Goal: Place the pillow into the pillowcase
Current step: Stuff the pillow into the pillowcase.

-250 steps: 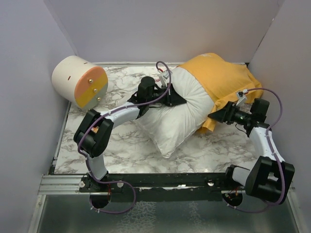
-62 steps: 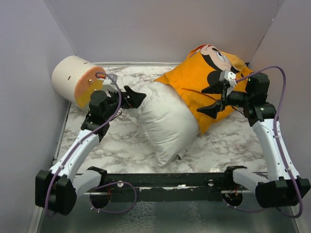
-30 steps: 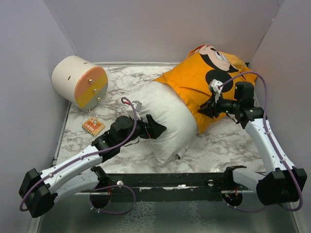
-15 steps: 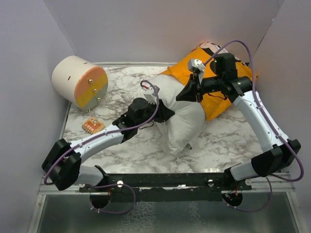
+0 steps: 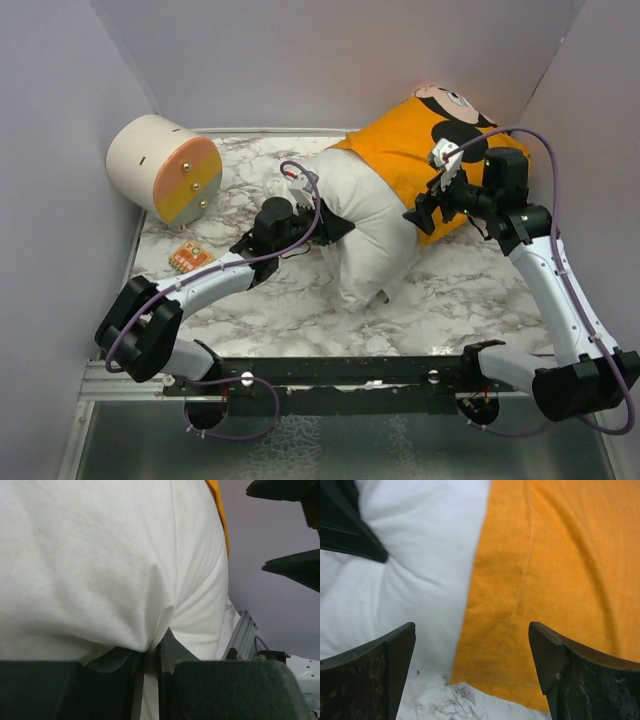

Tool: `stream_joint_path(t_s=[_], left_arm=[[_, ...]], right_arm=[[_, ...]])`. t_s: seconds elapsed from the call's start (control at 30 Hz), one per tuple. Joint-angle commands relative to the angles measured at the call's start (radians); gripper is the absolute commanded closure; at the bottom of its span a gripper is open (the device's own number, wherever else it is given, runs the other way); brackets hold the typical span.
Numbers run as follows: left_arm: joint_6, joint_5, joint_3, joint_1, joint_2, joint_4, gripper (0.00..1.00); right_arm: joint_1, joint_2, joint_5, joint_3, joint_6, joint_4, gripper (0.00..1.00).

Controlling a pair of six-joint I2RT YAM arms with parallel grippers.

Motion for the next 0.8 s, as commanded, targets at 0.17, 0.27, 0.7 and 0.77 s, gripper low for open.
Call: stream_joint_path(t_s=[0.17,0.27,0.7,0.77], left_arm=[[-0.042,0.084,-0.021,0.004,0.03,0.15,0.89],[-0.042,0.075,-0.033,0.004,0.017,0.149,0.89],[0.026,0.088,0.031,0.004,0.04,0.095,0.93],[0.042,0.113,0.075,0.004,0.065,0.091,0.95]], right_arm=[[-0.003,0.04,0.385,-0.109,-0.008,0.172,0.07],[-0.003,0.056,0.442,-0.12,-0.012,0.198,0.17],[0.065,0.124,-0.233,0.045,-0.015,-0.01,1.0],[0.162,0.211,-0.307,0.166,-0.04,-0.093,1.0]])
